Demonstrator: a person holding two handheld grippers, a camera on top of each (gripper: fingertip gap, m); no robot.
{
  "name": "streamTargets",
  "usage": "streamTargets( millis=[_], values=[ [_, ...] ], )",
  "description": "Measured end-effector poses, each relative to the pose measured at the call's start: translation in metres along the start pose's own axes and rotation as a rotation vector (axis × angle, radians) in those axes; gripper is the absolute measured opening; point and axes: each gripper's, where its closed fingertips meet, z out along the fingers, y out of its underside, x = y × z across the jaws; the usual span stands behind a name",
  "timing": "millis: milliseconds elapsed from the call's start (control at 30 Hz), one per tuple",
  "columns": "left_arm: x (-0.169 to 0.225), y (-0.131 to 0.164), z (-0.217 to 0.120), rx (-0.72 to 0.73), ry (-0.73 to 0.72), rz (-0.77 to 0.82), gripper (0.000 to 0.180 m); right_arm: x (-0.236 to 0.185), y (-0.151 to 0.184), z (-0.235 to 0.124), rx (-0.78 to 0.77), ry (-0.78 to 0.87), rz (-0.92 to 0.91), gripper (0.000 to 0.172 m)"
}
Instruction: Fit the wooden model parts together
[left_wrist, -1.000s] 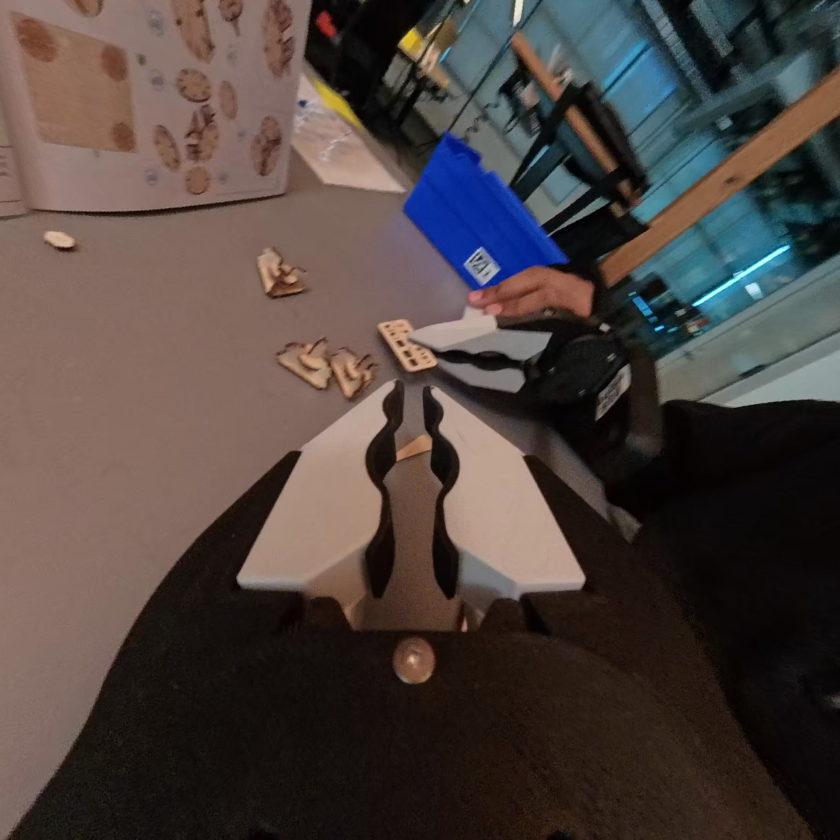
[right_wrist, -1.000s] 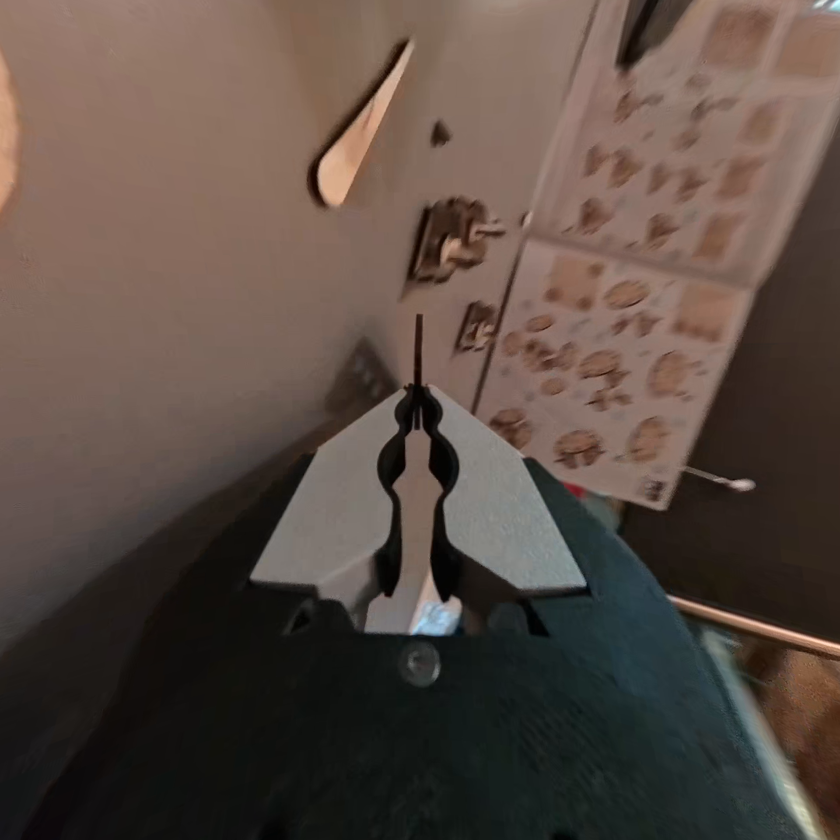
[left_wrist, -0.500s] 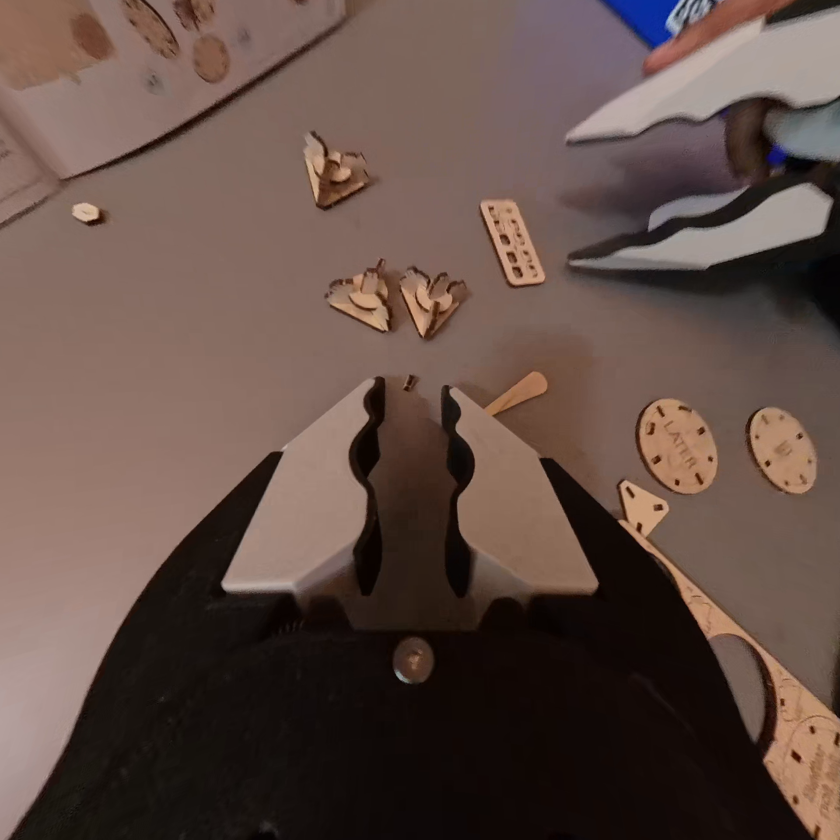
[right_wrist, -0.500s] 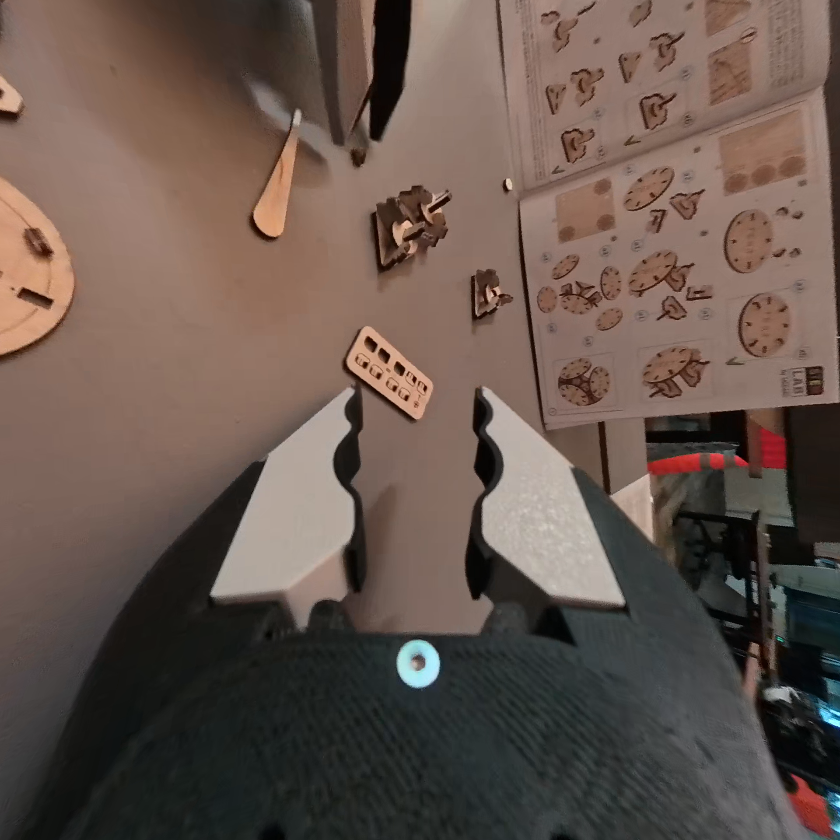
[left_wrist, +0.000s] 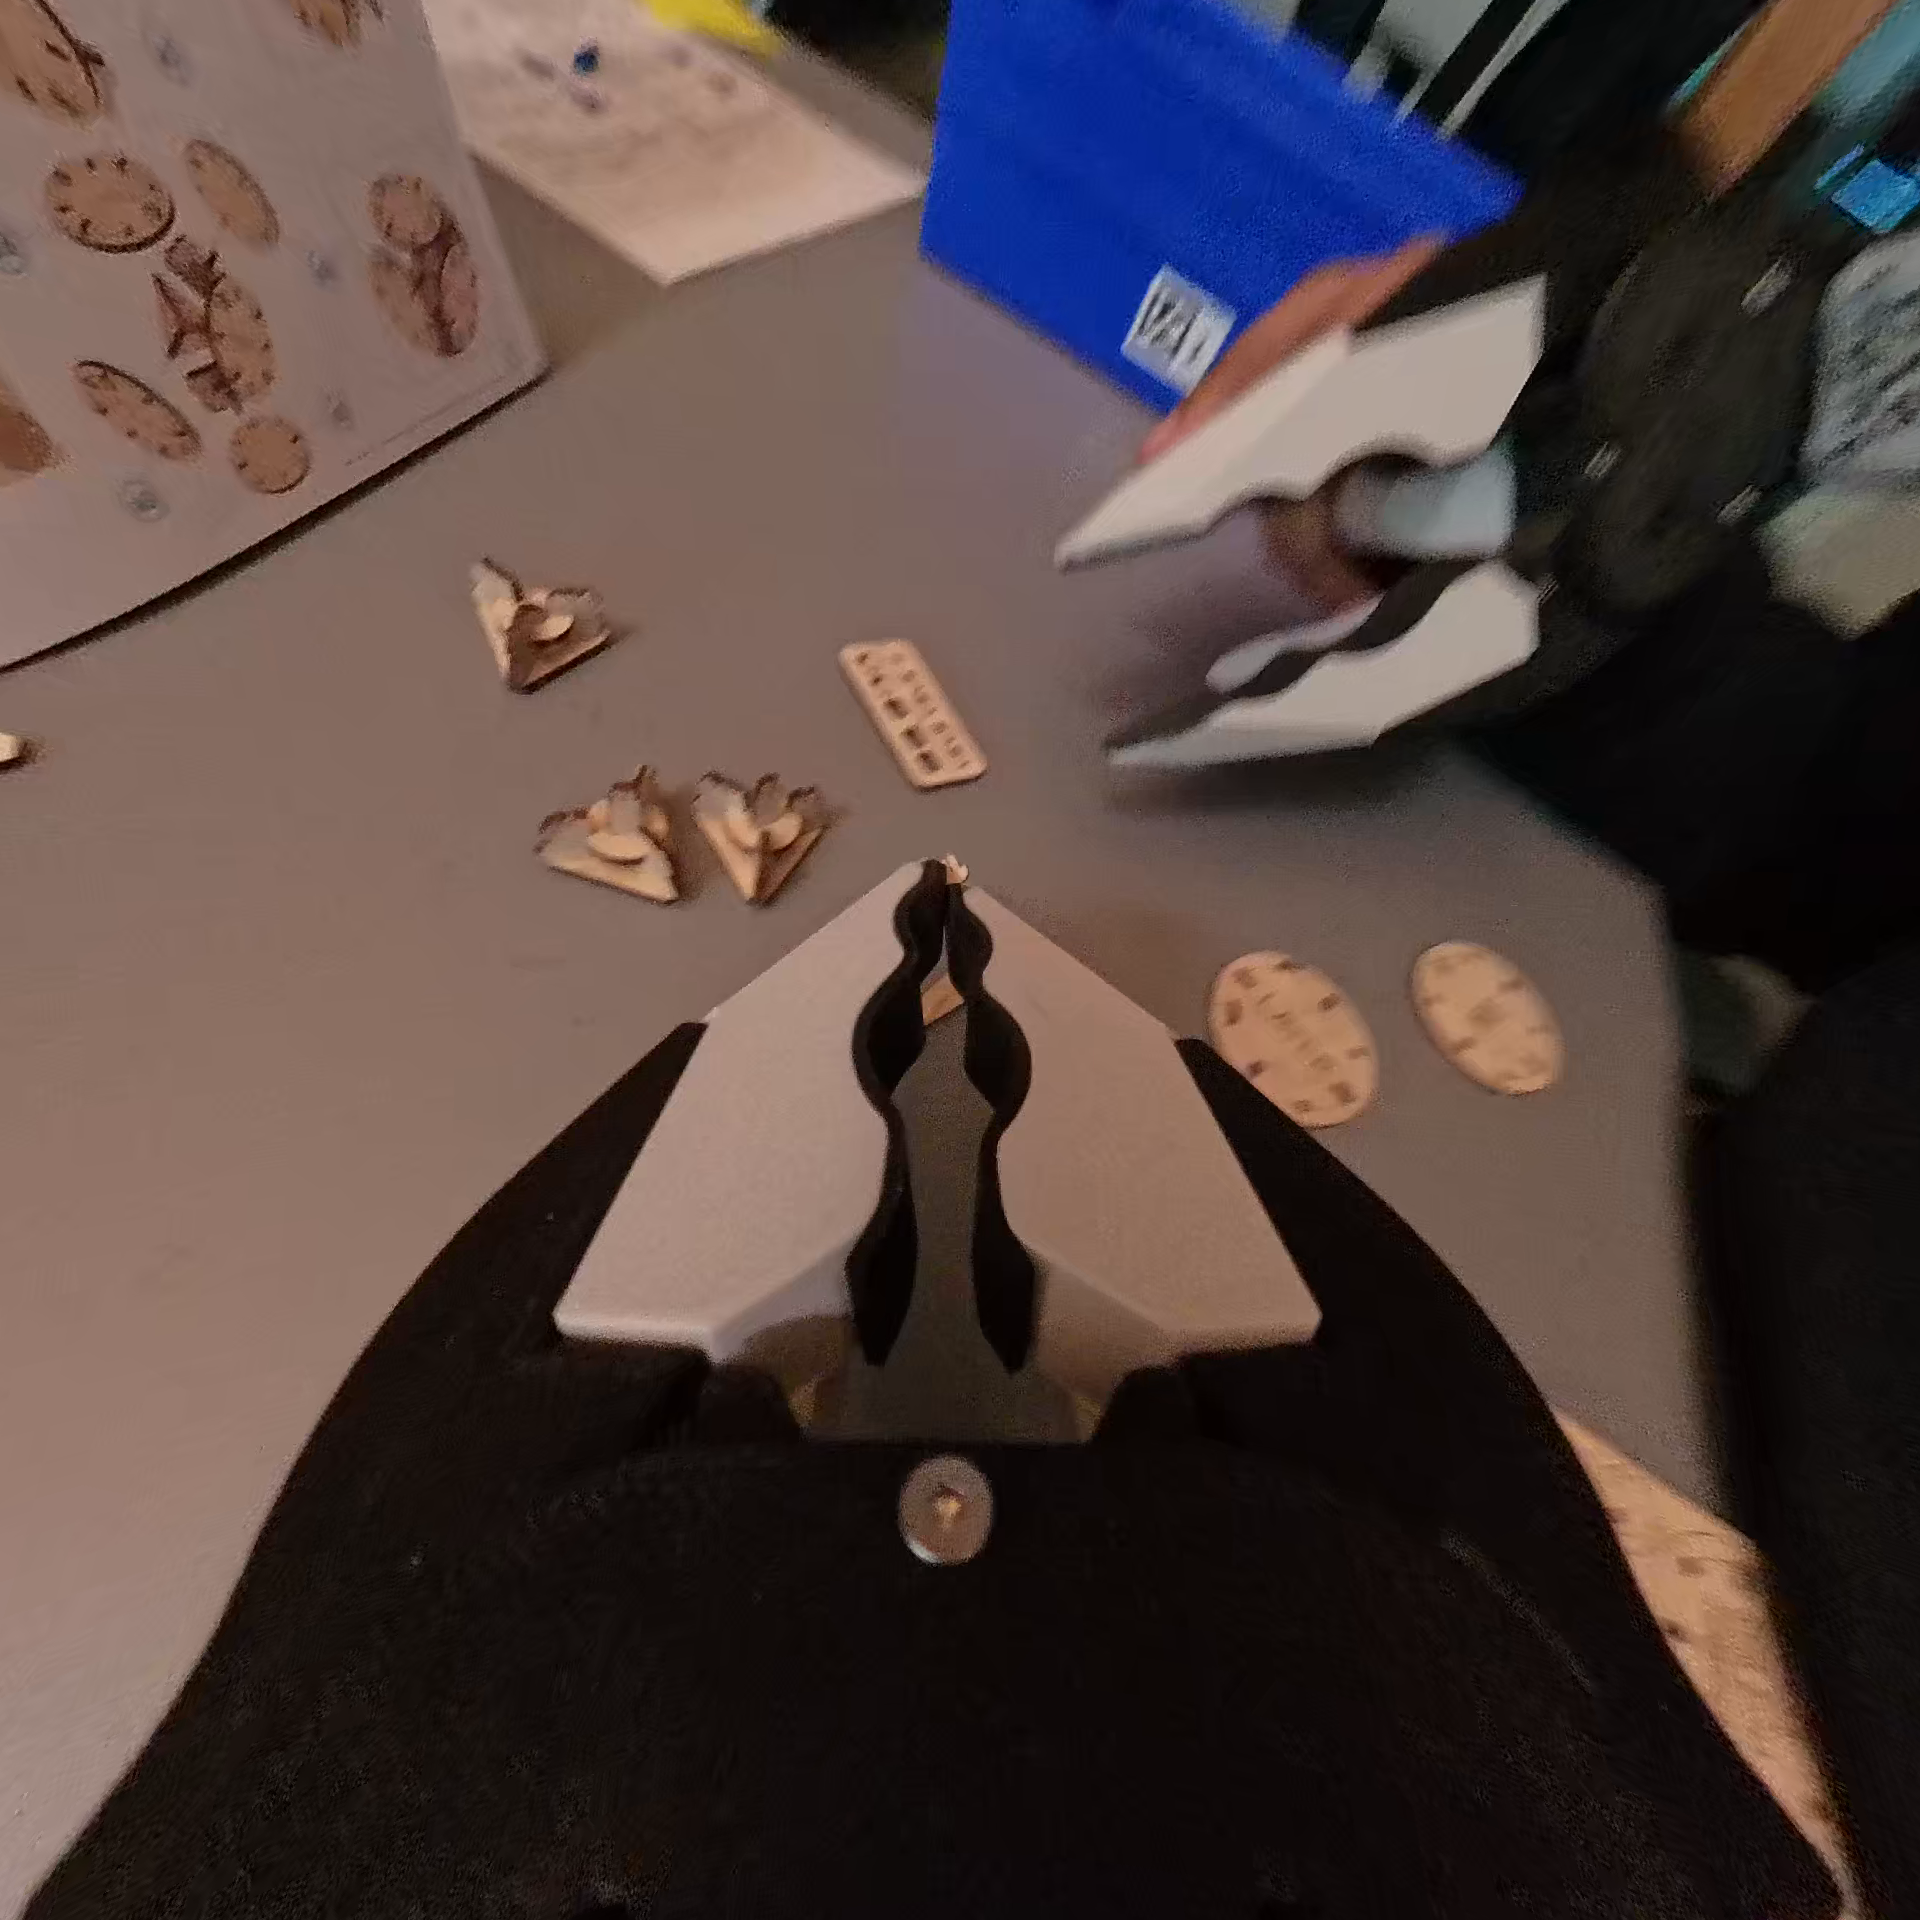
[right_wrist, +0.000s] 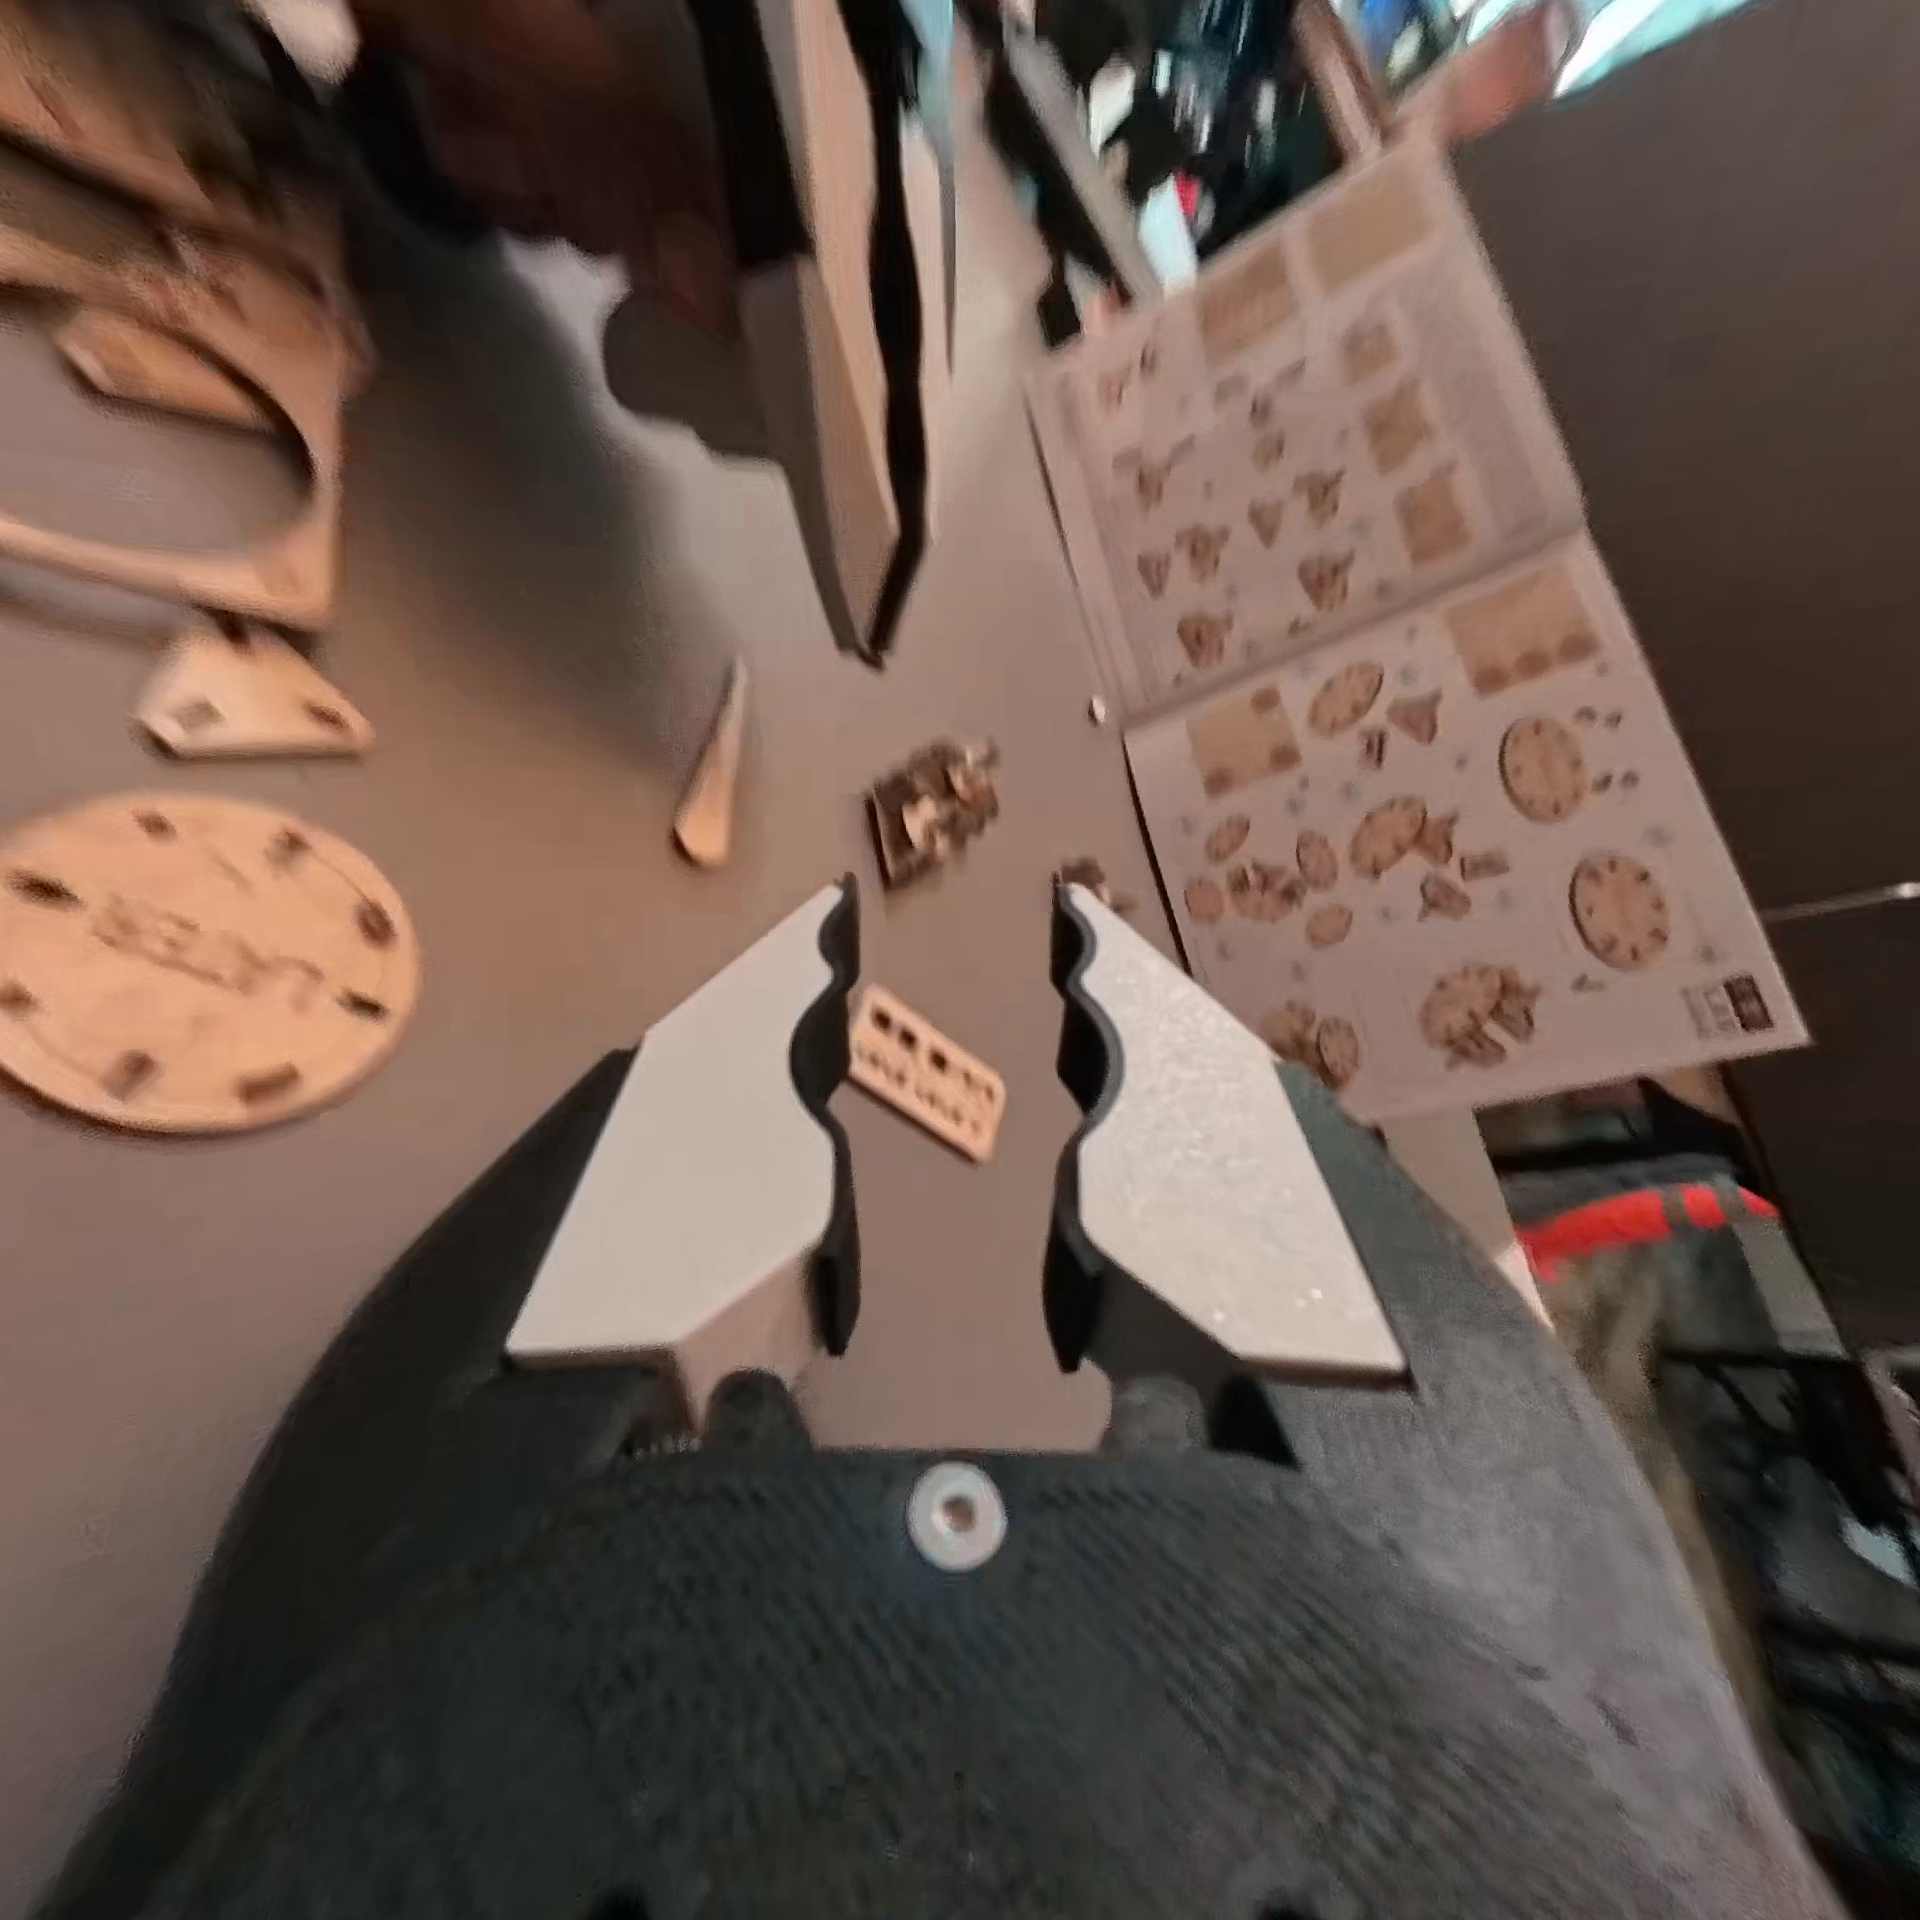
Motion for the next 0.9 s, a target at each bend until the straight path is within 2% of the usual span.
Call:
streamTargets(
  millis=[100, 233, 333, 433, 500, 733, 867, 900],
  values=[
    [0.016, -0.018, -0.011, 0.126, 0.148, -0.079, 0.000, -0.012, -0.034, -0.001, 0.161, -0.015, 0.063, 0.027],
    [0.024, -0.021, -0.015, 0.149, 0.126, 0.063, 0.000, -0.013, -0.059, -0.004, 0.280, -0.011, 0.209, 0.017],
    [0.032, -0.024, -0.013, 0.149, 0.065, 0.191, 0.000, -0.004, -0.058, -0.002, 0.314, -0.046, 0.497, 0.009],
    [0.039, -0.026, -0.013, 0.157, 0.021, 0.275, 0.000, -0.008, -0.054, 0.004, 0.327, -0.232, 0.838, 0.016],
    [0.042, -0.028, -0.013, 0.167, 0.004, 0.310, 0.000, -0.009, -0.055, 0.003, 0.356, -0.310, 0.945, 0.015],
    [0.048, -0.026, -0.009, 0.165, 0.017, 0.332, 0.000, -0.008, -0.060, -0.001, 0.408, -0.369, 1.013, 0.003],
    [0.048, -0.030, -0.013, 0.201, 0.047, 0.302, 0.000, -0.004, -0.065, -0.006, 0.464, -0.426, 1.054, 0.002],
    [0.047, -0.031, -0.014, 0.209, 0.045, 0.300, 0.005, -0.003, -0.067, -0.008, 0.485, -0.442, 1.065, 0.002]
  ],
)
